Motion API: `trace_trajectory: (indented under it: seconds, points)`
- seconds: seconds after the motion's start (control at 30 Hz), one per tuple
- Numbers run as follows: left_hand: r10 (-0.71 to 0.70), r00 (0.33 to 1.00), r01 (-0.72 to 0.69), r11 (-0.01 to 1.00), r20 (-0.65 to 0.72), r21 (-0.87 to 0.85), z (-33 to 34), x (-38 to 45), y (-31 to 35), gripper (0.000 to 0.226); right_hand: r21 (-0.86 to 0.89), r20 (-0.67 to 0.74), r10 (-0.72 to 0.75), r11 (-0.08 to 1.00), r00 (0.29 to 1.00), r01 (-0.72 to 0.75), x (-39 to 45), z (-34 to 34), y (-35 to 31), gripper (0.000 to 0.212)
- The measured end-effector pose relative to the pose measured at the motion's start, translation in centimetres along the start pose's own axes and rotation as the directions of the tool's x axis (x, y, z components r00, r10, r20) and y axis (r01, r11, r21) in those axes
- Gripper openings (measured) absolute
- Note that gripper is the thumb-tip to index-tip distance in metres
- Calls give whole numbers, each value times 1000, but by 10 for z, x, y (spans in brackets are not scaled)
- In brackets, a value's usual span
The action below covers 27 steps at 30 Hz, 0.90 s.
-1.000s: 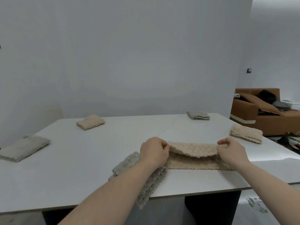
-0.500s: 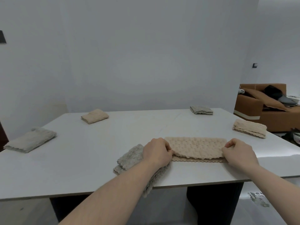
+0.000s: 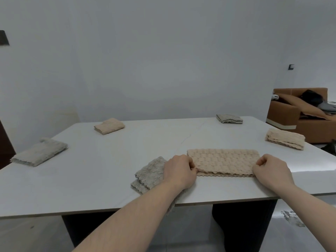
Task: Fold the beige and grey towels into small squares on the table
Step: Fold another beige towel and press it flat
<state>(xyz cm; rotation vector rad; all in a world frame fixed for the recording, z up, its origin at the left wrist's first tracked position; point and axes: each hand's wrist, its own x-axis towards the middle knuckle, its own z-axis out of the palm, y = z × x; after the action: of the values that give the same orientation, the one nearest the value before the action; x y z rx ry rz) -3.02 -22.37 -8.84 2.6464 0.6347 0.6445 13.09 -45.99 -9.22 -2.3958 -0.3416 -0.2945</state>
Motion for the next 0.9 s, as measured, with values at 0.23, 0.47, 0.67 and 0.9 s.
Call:
trace_trajectory:
  seconds: [0.23, 0.47, 0.67, 0.9]
  points:
    - [-35, 999, 36, 999, 23, -10, -1, 3, -5, 18, 83, 41, -49, 996, 998, 45, 2, 7, -2, 11]
    - [106, 990, -103, 994, -94, 40, 5, -5, -9, 20, 146, -11, -75, 986, 997, 75, 0, 12, 7, 18]
    - [212, 968, -210, 977, -131, 29, 9, -9, -8, 22, 110, -86, -73, 991, 994, 82, 1, 13, 14, 17]
    - [138, 989, -139, 990, -48, -8, 6, -8, -8, 21, -128, -43, 8, 992, 999, -14, 2, 14, 12, 22]
